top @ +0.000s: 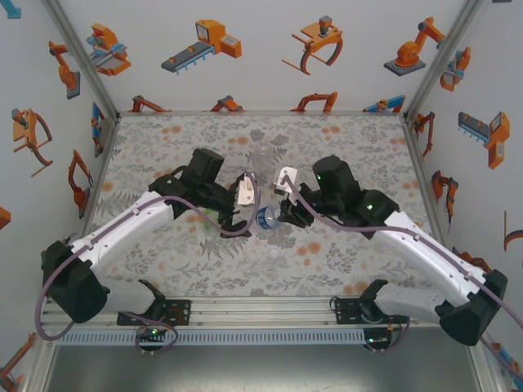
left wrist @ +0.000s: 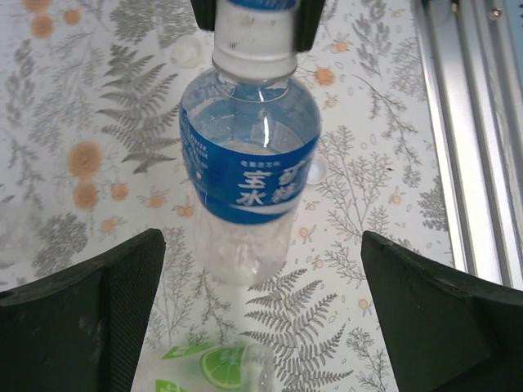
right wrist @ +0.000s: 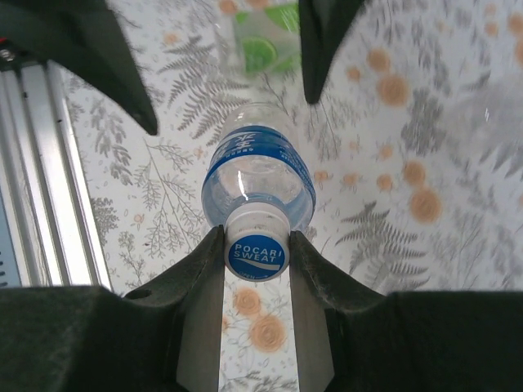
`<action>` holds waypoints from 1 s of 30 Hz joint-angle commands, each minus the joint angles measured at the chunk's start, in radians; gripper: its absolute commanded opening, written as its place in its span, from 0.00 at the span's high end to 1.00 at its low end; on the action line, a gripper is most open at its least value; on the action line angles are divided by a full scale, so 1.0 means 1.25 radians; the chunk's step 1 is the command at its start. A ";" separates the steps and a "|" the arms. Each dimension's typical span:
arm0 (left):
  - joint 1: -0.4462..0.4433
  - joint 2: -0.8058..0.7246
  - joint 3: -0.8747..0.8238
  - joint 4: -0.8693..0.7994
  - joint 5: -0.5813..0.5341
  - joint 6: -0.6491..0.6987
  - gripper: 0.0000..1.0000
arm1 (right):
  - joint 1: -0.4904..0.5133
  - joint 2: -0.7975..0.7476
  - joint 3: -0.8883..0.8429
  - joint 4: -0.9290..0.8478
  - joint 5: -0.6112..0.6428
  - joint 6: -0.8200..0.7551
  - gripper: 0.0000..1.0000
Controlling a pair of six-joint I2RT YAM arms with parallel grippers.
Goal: Screw on the bottle caps
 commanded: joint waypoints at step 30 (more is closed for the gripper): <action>0.126 0.032 0.099 0.044 -0.417 -0.549 0.03 | -0.390 0.561 0.592 -0.299 0.276 0.378 1.00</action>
